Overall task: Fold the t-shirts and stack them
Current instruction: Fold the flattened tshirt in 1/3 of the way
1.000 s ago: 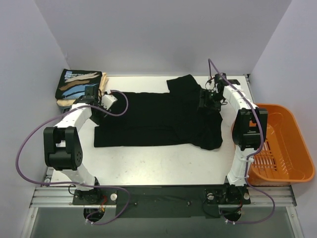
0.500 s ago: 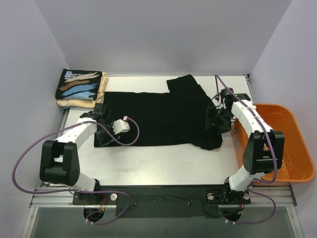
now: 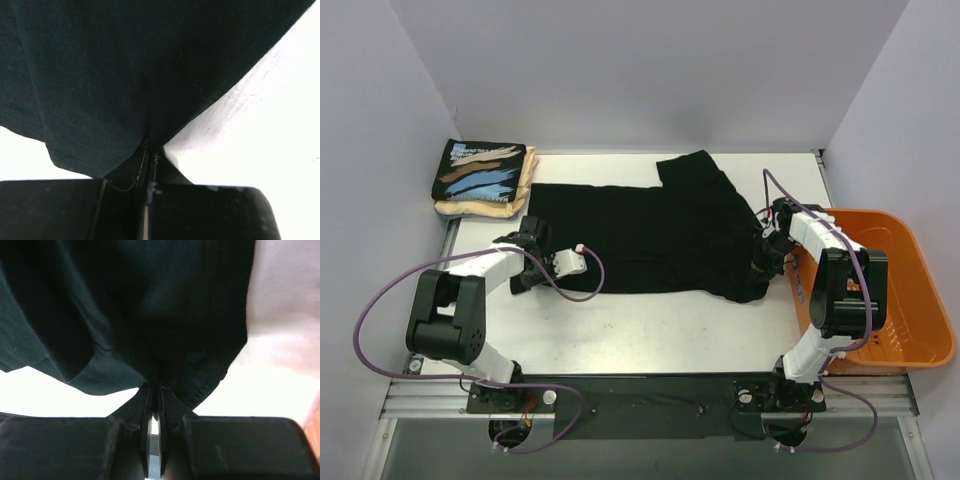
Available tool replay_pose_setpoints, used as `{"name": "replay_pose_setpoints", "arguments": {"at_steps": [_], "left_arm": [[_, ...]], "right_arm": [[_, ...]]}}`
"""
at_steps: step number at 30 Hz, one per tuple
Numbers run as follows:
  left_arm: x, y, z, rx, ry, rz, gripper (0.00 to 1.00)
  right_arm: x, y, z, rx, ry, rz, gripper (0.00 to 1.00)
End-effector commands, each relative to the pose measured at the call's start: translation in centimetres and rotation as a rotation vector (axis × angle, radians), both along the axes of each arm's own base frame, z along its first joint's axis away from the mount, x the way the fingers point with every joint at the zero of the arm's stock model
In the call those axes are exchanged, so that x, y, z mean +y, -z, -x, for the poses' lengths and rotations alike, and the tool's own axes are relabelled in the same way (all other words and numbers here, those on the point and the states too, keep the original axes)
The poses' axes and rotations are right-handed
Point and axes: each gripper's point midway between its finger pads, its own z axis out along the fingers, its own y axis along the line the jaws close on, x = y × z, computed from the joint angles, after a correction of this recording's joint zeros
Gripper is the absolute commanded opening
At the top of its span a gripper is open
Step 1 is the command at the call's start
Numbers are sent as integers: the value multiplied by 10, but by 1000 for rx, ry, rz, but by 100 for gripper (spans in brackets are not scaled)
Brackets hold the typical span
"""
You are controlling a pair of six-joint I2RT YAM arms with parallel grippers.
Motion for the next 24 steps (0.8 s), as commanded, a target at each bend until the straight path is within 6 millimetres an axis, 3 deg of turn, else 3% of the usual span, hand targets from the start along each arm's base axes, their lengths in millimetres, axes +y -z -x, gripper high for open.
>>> {"name": "replay_pose_setpoints", "arguments": {"at_steps": [1,6,10,13,15,18,21,22,23,24], "left_arm": [[12,11,5,11,-17,-13,0],[48,-12,12,27,-65,-56,0],[58,-24,40,110,-37,-58,0],[47,-27,68,176,7,-7,0],[43,-17,89,218,23,5,0],[50,-10,98,224,1,-32,0],[56,-10,98,204,-9,-57,1],[62,-11,98,203,-13,-88,8],[63,-12,99,206,-13,-91,29],[63,-14,99,208,-7,-92,40]], "right_arm": [[-10,-20,-8,-30,57,10,0],[-31,-40,5,22,76,114,0],[-28,-54,11,46,45,97,0],[-14,-47,20,93,-12,52,0],[-6,-36,28,141,-41,41,0],[-4,-24,33,192,-47,51,0],[-18,-17,36,224,-37,136,0],[-23,-15,38,237,-31,157,0],[-26,-14,38,240,-34,173,1],[-27,-11,37,240,-37,174,14]]}}
